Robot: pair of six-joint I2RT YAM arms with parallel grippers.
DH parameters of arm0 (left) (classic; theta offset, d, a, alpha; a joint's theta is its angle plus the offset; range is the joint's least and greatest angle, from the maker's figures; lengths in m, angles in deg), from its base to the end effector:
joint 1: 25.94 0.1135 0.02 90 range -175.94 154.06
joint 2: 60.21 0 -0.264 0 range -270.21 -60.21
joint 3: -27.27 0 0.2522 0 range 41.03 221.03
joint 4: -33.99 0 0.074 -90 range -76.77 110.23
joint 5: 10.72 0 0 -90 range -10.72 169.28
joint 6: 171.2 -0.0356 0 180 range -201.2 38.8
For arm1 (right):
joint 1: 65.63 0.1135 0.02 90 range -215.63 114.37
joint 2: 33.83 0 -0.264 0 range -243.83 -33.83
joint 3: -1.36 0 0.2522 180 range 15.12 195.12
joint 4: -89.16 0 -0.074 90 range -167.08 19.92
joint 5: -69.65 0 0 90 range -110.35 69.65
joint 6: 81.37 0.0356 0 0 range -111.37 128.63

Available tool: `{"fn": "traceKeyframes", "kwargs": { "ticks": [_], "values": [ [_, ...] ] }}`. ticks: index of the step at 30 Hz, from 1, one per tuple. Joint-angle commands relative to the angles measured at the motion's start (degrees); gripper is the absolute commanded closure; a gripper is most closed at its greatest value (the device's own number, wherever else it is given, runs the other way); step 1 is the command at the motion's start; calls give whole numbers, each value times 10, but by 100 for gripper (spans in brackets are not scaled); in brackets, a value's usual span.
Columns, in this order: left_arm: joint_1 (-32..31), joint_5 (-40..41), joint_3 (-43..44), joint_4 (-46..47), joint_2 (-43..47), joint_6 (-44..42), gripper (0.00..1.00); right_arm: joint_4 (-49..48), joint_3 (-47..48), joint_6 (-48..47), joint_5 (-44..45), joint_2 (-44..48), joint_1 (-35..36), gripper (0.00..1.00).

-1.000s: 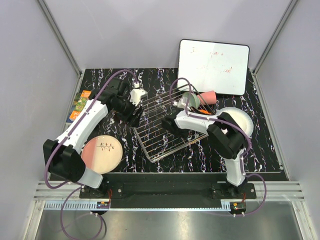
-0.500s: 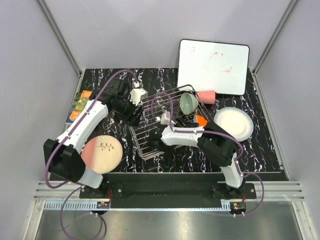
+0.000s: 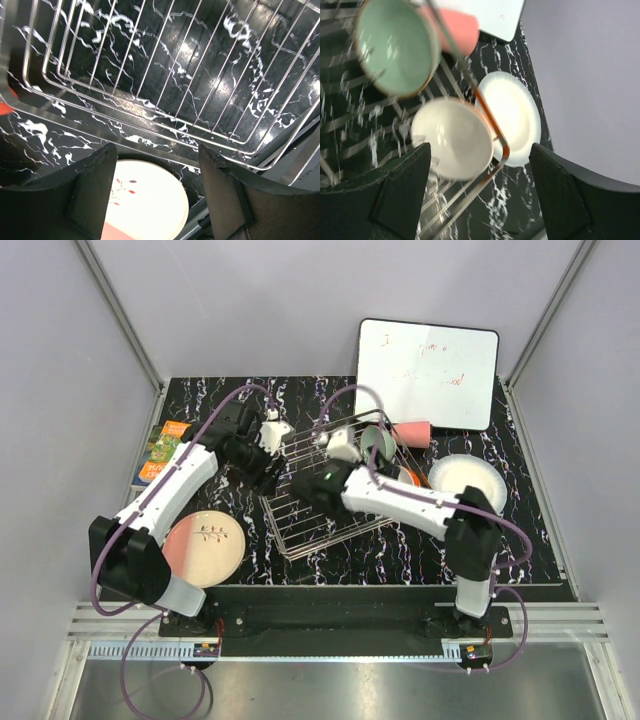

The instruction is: Load the mixed dishes into the dish rack

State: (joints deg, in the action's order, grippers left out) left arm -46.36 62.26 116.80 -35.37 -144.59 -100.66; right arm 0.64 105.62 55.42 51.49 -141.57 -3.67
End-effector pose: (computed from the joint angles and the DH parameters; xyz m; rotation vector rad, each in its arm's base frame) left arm 0.2703 -0.1118 0.3016 0.9954 2.4760 -0.4042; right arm 0.1920 0.2884 0.2649 -0.3254 1.9694 -0.9121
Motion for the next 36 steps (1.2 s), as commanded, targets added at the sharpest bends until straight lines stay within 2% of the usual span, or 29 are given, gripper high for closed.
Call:
{"fn": "traceKeyframes", "kwargs": {
  "ticks": [1, 4, 5, 9, 12, 16, 23, 28, 36],
  "values": [
    [-1, 17, -18, 15, 18, 1, 31, 140, 63, 89, 10, 57, -120, 16],
    [-1, 16, -29, 15, 32, 2, 31, -14, 20, 4, -37, 84, -176, 17],
    [-1, 18, -33, 15, 37, 2, 31, -106, 5, -61, -55, 103, -186, 17],
    [-1, 22, -51, 15, 54, 1, 31, -218, -39, -114, -133, 120, -260, 18],
    [-1, 20, -63, 15, 62, 3, 32, -242, -50, -128, -166, 111, -287, 20],
    [-1, 36, -78, 22, 73, 4, 32, -247, -88, -113, -157, 108, -297, 22],
    [14, 67, -107, 30, 84, -13, 32, -263, -156, -73, -176, 111, -341, 20],
    [24, 89, -125, 52, 68, -19, 33, -274, -193, -64, -244, 119, -350, 22],
    [26, 107, -120, 91, 10, -15, 34, -297, -304, -53, -362, 219, -350, 32]
  ]
}}
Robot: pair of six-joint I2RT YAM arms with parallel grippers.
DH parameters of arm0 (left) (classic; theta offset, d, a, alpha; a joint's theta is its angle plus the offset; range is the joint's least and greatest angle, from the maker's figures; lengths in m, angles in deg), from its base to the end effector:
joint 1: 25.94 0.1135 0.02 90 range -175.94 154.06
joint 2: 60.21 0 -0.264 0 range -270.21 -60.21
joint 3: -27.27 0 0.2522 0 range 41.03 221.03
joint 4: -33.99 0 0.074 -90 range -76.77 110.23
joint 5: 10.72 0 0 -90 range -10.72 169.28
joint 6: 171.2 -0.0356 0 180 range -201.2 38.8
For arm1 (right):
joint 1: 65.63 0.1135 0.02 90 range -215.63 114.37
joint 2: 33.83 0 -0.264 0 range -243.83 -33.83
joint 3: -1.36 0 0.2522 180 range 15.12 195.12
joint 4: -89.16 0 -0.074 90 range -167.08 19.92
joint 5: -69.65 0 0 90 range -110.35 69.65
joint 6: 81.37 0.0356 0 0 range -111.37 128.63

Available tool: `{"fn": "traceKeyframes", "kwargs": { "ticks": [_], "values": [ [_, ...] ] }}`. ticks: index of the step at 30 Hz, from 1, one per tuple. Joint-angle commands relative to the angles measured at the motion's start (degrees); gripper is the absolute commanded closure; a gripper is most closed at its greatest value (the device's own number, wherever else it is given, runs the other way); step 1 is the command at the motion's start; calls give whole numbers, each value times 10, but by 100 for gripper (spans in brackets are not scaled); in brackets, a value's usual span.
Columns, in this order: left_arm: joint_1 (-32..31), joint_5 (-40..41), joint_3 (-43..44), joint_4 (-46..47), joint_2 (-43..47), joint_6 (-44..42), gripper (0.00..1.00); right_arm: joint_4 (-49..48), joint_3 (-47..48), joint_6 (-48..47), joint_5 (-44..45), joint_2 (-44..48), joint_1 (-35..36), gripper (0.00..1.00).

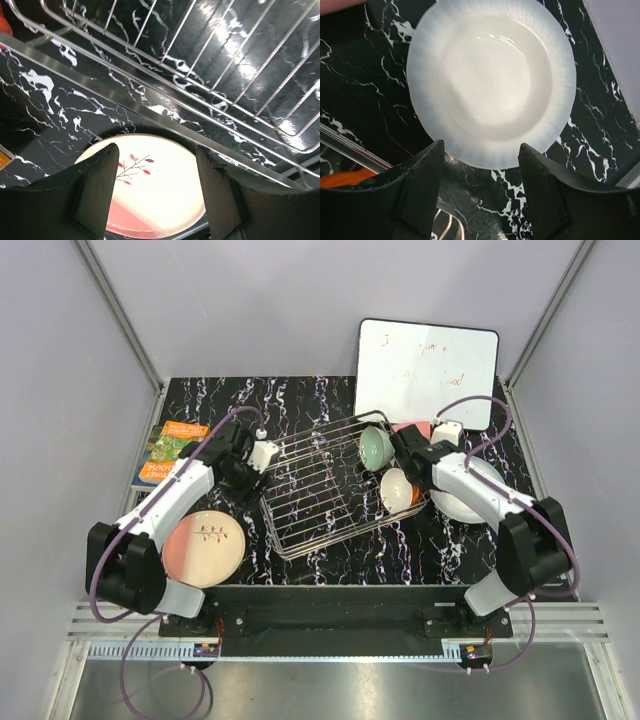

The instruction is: Load the mixed dishes into the dish rack

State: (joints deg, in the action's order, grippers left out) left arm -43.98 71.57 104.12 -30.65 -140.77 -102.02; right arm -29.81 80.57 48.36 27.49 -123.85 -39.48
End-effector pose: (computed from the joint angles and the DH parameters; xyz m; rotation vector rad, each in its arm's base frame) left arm 0.2540 -0.0877 0.2560 0.9502 2.5870 -0.1729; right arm 0.2794 0.1078 0.2372 0.4434 2.3147 -0.6708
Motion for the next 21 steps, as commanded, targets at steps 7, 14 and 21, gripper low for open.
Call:
{"fn": "traceKeyframes", "kwargs": {
  "ticks": [7, 14, 21],
  "values": [
    [2, 14, 40, 67, -99, 1, 35, 12, -132, 37, -233, 157, 19, 41],
    [2, 3, 98, 70, -166, 8, 36, 64, -164, 59, -242, 222, 90, 43],
    [2, 3, 107, 65, -171, 3, 36, 91, -151, 81, -260, 216, 137, 41]
  ]
}}
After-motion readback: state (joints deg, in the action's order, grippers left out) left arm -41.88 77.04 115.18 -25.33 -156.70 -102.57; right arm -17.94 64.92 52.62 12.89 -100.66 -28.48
